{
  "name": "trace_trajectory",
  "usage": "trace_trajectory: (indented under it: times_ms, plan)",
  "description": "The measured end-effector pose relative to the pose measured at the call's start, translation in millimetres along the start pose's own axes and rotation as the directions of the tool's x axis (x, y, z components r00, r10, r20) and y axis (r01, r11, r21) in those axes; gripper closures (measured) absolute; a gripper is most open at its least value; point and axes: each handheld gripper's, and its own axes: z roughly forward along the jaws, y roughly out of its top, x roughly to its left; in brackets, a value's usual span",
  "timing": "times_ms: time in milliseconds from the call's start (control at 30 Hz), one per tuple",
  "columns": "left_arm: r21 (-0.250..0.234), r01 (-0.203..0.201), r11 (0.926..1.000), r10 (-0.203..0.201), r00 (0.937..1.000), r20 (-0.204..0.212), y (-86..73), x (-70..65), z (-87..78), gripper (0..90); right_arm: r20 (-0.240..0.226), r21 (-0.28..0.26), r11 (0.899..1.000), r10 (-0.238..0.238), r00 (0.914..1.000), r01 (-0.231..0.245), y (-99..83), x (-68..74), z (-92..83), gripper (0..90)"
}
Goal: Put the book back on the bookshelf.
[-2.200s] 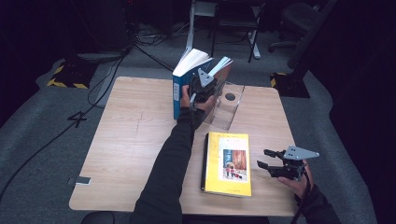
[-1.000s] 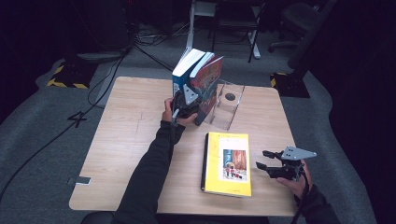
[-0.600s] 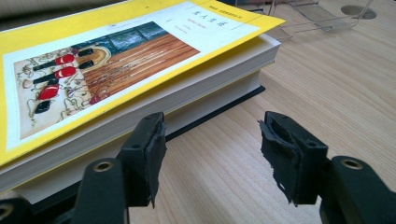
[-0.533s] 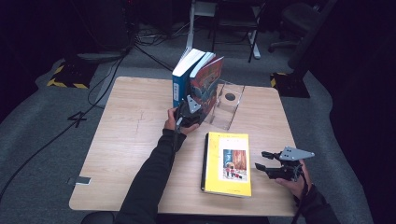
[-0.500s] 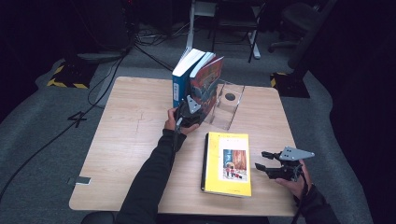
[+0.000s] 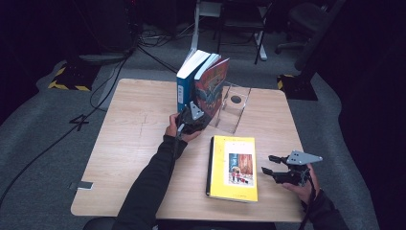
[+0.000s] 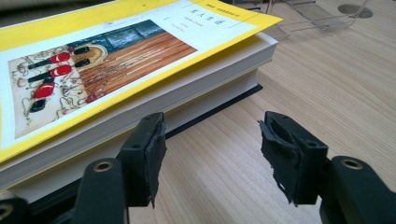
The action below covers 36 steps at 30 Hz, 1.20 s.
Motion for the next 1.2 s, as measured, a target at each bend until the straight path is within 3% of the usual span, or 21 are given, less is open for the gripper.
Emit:
trace_trajectory:
  times_ms: [233, 333, 433, 467, 533, 667, 733, 800, 867, 933, 1000, 1067, 1200]
  plan:
    - [0.03, -0.032, 0.999, 0.03, 0.9983, 0.05, -19.4, -3.6, -19.0, 42.1, -0.018, -0.02, 0.999, 0.028, 0.9995, -0.028, 3.5, 1.1, -2.8, 37.5]
    - [0.043, -0.066, 0.9969, 0.062, 0.9945, 0.085, -29.1, -8.6, -32.1, 40.5, -0.015, -0.014, 1.0, 0.023, 0.9996, -0.023, 5.3, 2.6, -2.6, 35.9]
    - [0.048, -0.063, 0.9969, 0.056, 0.989, 0.137, -41.0, -12.8, -48.2, 38.2, -0.021, -0.005, 1.0, 0.027, 0.9994, -0.027, 6.3, 4.4, -1.3, 31.0]
    - [0.048, -0.063, 0.9969, 0.056, 0.989, 0.137, -41.0, -12.8, -48.2, 37.3, -0.021, -0.005, 1.0, 0.027, 0.9994, -0.027, 6.3, 4.4, -1.3, 31.0]
    - [0.045, -0.071, 0.9964, 0.063, 0.984, 0.167, -47.1, -16.7, -58.8, 36.2, -0.048, -0.017, 0.999, 0.029, 0.9984, -0.03, 7.1, 6.0, -1.1, 30.0]
    - [0.054, -0.088, 0.9946, 0.074, 0.9717, 0.224, -56.5, -25.2, -77.0, 34.1, -0.06, -0.004, 1.0, 0.018, 0.998, -0.019, 10.7, 11.6, 0.7, 28.7]
    - [0.063, -0.094, 0.9936, 0.073, 0.9595, 0.272, -62.0, -29.1, -86.3, 32.5, -0.068, 0.003, 1.0, 0.018, 0.9975, -0.018, 13.8, 15.3, 1.6, 28.2]
    - [0.069, -0.105, 0.9921, 0.081, 0.9556, 0.283, -68.0, -33.4, -96.3, 31.4, -0.068, 0.014, 1.0, 0.012, 0.9976, -0.011, 17.4, 19.9, 2.4, 28.2]
    - [0.075, -0.104, 0.9917, 0.075, 0.9443, 0.32, -73.1, -35.6, -104.2, 29.6, -0.078, 0.013, 1.0, 0.012, 0.9969, -0.011, 21.2, 24.7, 2.9, 28.6]
    - [0.088, -0.115, 0.9895, 0.082, 0.9447, 0.318, -78.1, -40.1, -111.3, 27.5, -0.089, 0.013, 1.0, 0.012, 0.996, -0.011, 24.6, 29.2, 3.5, 28.8]
    - [0.103, -0.121, 0.9872, 0.08, 0.9385, 0.336, -84.9, -44.2, -119.3, 25.3, -0.11, 0.018, 1.0, 0.014, 0.9939, -0.012, 27.6, 34.0, 4.9, 28.8]
    - [0.105, -0.113, 0.988, 0.067, 0.9256, 0.372, -91.5, -45.6, -126.5, 23.6, -0.12, 0.029, 1.0, 0.009, 0.9927, -0.006, 30.1, 38.9, 6.7, 28.7]
    - [0.109, -0.116, 0.9872, 0.066, 0.9207, 0.385, -101.9, -47.4, -136.8, 21.8, -0.116, 0.066, 0.997, 0.036, 0.9927, -0.028, 33.2, 43.9, 14.6, 25.7]
